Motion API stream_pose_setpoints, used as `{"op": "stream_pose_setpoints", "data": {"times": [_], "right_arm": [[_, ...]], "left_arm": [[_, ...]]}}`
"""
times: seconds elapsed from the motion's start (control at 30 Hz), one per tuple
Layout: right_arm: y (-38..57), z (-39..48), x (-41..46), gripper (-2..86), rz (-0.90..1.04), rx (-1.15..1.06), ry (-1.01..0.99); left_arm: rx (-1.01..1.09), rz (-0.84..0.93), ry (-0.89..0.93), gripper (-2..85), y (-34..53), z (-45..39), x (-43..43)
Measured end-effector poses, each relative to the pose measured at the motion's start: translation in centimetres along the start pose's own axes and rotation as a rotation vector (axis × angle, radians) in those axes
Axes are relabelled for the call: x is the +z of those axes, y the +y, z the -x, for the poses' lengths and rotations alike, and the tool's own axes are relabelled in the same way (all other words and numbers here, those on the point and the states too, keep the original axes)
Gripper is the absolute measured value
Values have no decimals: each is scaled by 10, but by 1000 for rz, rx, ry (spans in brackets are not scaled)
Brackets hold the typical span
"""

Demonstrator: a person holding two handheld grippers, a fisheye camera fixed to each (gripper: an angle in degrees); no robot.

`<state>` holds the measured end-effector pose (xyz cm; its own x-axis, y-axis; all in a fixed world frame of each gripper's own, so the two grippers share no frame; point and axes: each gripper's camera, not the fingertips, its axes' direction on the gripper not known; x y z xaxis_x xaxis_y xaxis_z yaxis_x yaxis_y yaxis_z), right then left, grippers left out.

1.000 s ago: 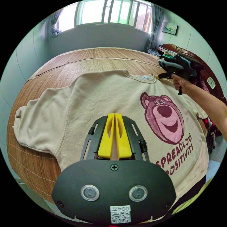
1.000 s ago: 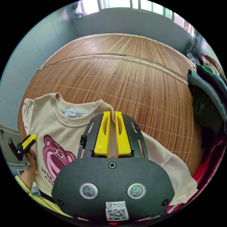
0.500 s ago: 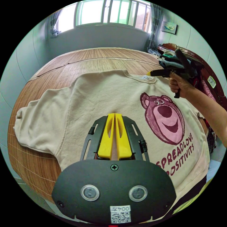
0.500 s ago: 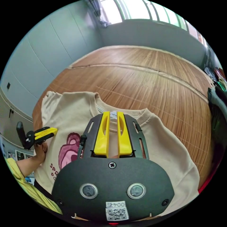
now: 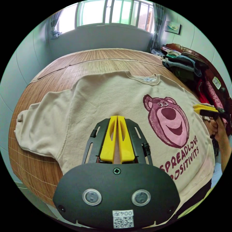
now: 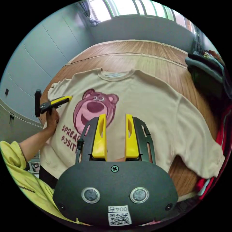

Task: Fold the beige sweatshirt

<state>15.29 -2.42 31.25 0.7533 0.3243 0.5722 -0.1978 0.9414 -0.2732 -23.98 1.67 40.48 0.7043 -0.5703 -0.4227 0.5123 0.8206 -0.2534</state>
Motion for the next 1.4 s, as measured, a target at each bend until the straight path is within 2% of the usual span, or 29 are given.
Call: {"op": "stream_pose_setpoints", "data": {"times": [0.1, 0.17, 0.27, 0.57, 0.7, 0.77, 0.83, 0.97, 1.1, 1.23, 1.4], "right_arm": [[68, 0, 8, 120, 51, 68, 58], [100, 7, 15, 109, -41, 37, 110], [112, 14, 25, 93, -128, 24, 146], [101, 25, 38, 89, -151, 11, 166], [94, 26, 38, 94, -156, 6, 150], [88, 24, 29, 114, -132, 27, 65], [88, 27, 16, 130, -104, 52, 19], [109, 48, -17, 135, -99, 79, 11], [116, 46, -12, 140, -24, 151, -37], [102, 43, 3, 151, 42, 206, -21], [87, 47, 13, 136, 69, 218, 15]], "left_arm": [[4, 11, -7, 2, -5, 2, -2], [5, 28, -8, 2, -10, 5, -4], [6, 55, -13, 2, -17, 9, -7], [-6, 84, -22, 3, -33, 30, -21], [-27, 307, 123, 5, -41, 57, -42], [-3, 298, 268, 8, -20, 77, -84], [-9, 234, 337, 13, 11, 94, -126], [-208, 127, 354, 43, 119, 148, -203], [-429, 125, 427, 89, 214, 186, -217], [-611, 103, 650, 122, 276, 201, -200], [-669, 52, 732, 76, 291, 203, -196]]}}
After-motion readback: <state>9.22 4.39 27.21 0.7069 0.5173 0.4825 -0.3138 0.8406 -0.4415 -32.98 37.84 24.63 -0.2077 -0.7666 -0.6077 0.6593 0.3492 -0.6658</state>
